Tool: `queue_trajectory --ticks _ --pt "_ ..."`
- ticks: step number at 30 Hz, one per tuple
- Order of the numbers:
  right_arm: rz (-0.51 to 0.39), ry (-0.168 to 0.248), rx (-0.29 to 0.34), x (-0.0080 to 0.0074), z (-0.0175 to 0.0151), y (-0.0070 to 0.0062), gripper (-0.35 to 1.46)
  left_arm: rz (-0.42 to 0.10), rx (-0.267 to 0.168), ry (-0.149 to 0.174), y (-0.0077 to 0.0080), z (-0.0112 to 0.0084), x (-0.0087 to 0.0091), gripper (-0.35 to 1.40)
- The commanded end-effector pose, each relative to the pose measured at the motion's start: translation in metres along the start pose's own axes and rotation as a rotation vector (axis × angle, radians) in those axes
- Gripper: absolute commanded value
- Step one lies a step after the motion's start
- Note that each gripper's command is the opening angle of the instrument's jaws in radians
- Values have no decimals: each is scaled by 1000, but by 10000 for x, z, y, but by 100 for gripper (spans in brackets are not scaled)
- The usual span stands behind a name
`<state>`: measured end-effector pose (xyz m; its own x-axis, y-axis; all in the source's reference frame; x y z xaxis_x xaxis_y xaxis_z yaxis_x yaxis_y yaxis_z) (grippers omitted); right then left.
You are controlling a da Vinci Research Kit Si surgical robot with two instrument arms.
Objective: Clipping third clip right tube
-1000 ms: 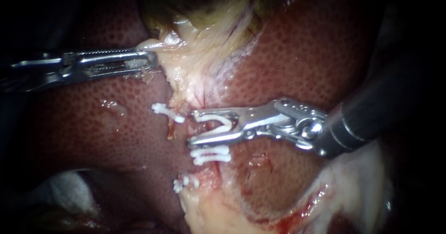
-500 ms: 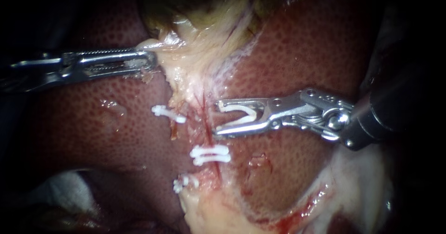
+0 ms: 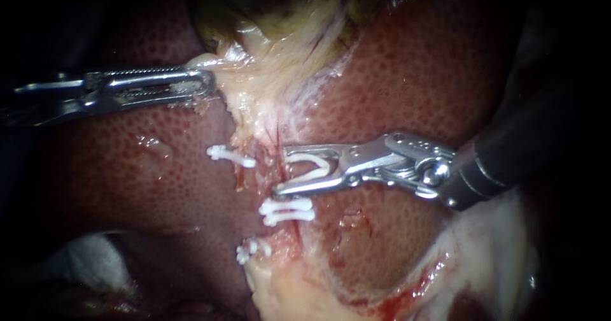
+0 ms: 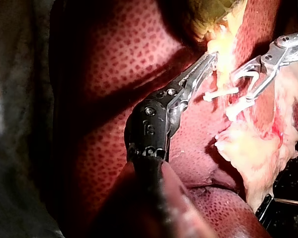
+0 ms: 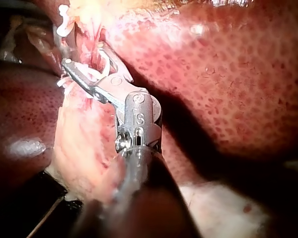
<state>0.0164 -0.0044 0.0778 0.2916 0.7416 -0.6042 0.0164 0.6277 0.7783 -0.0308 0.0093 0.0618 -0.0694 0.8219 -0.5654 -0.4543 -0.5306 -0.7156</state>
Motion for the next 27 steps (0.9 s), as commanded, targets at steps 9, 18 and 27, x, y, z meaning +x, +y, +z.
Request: queue_trajectory --ticks 9,18,27 --pt "51 13 71 4 13 -13 50 0 1 0 0 2 0 -35" --pt "92 40 161 8 16 -29 49 0 1 0 0 2 0 -35" --pt "104 45 174 12 16 -32 49 0 1 0 0 2 0 -35"
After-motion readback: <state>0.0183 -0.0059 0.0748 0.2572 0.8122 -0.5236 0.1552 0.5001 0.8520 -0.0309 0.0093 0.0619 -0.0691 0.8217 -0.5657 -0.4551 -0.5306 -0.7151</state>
